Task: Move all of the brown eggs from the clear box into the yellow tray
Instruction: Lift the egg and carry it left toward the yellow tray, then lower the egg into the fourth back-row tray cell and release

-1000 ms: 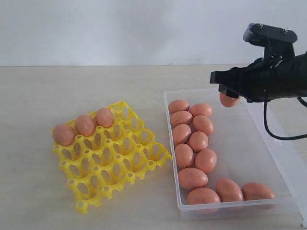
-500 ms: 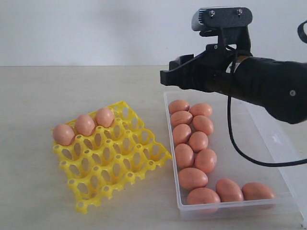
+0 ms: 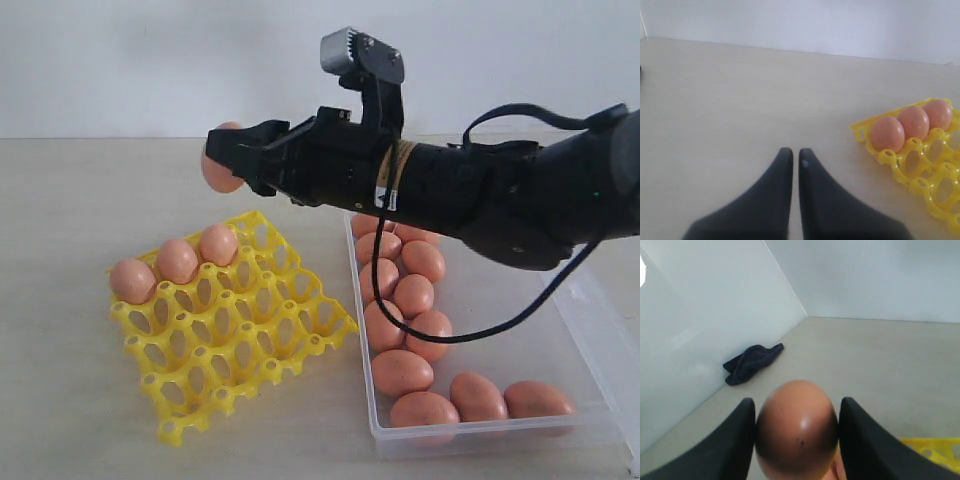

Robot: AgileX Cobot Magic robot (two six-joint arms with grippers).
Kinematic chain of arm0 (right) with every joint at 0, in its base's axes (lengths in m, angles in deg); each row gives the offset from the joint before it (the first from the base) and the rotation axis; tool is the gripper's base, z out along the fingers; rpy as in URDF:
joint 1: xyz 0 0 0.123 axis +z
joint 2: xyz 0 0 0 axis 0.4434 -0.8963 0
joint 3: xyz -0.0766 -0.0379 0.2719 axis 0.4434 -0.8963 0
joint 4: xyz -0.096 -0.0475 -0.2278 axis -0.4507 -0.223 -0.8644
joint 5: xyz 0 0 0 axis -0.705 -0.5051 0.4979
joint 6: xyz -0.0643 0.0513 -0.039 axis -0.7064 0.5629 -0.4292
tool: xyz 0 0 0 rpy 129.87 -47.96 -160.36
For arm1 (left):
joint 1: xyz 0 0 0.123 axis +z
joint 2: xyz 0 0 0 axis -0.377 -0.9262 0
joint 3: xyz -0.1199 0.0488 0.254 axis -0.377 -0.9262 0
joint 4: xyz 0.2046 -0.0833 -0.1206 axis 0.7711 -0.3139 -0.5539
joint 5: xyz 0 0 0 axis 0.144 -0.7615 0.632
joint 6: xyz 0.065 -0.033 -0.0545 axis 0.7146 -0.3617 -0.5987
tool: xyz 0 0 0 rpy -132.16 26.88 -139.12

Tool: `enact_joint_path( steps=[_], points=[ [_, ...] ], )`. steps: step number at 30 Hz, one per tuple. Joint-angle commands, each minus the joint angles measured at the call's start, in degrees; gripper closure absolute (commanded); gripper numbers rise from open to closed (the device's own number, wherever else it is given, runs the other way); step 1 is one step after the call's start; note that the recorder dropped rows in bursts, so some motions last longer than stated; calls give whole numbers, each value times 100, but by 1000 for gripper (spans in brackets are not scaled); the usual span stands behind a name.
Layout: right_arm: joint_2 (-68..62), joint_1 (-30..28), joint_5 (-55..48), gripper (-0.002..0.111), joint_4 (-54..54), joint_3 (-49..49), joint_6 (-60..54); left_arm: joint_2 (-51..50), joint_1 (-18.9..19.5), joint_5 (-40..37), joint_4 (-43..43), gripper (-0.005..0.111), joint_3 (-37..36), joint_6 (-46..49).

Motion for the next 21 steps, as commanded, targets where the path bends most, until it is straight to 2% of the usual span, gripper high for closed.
enact_joint_path(
  steps=[1, 6, 13, 21],
  points=[
    [-505, 13, 218, 108, -195, 265, 265, 20, 18, 23, -12, 102, -15, 27],
    [-1010, 13, 98, 108, -70, 428, 19, 20, 18, 23, -12, 102, -15, 27],
    [-1249, 13, 44, 108, 597, 692, -1604, 20, 18, 23, -12, 102, -15, 27],
    [-1525, 13, -1001, 108, 636, 1219, -2222, 20, 18, 23, -12, 102, -15, 27]
  ],
)
